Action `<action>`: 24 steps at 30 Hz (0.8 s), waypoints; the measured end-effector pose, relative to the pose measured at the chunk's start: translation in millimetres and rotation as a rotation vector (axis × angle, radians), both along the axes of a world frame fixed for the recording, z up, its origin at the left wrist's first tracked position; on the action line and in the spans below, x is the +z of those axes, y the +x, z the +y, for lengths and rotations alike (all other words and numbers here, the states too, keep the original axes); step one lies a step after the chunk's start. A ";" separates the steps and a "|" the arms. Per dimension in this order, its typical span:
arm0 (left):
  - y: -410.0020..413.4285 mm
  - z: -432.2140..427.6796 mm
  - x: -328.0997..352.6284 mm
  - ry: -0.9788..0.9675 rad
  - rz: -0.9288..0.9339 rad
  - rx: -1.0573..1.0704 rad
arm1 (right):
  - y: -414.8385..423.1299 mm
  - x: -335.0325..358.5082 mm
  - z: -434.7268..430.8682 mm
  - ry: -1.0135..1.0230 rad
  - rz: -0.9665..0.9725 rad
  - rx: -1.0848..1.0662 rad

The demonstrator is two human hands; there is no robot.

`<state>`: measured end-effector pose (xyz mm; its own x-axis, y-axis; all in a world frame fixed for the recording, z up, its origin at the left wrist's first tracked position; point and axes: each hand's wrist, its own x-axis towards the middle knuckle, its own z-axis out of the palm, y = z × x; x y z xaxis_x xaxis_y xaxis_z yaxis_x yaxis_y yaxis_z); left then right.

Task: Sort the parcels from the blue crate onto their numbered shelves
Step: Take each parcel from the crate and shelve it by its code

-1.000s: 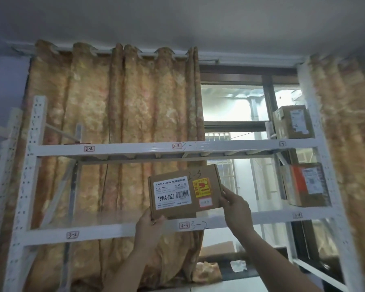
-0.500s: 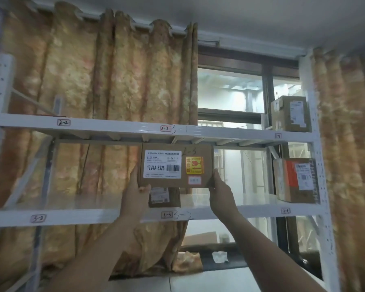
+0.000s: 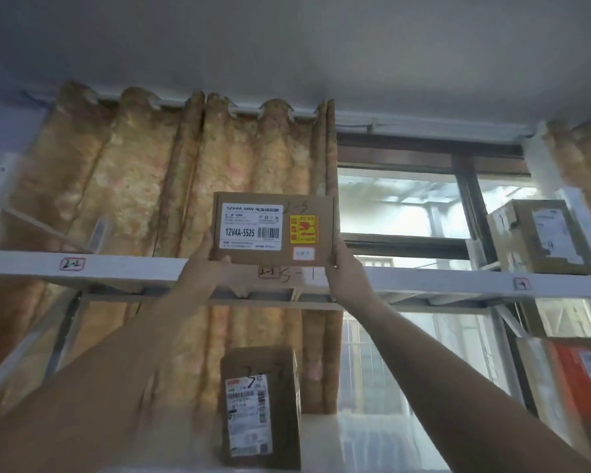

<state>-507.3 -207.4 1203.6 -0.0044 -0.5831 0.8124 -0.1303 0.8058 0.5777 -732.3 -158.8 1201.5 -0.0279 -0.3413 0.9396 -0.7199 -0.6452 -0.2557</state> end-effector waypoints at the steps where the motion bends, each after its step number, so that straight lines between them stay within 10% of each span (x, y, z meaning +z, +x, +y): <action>1: 3.1 -7.6 8.3 -0.008 -0.004 0.007 | 0.8 9.9 -8.0 -0.001 0.012 0.030; 11: -5.5 -71.4 51.5 -0.048 -0.184 0.123 | -4.9 67.4 -79.7 0.184 -0.032 0.165; 24: -8.3 -136.7 66.3 0.010 -0.473 0.536 | -4.4 71.3 -148.4 0.268 0.019 -0.196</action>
<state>-515.6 -344.1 1269.9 -0.0657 -0.6113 0.7887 -0.7457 0.5552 0.3683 -736.7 -307.2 1272.8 -0.1008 -0.5660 0.8182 -0.8302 -0.4053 -0.3827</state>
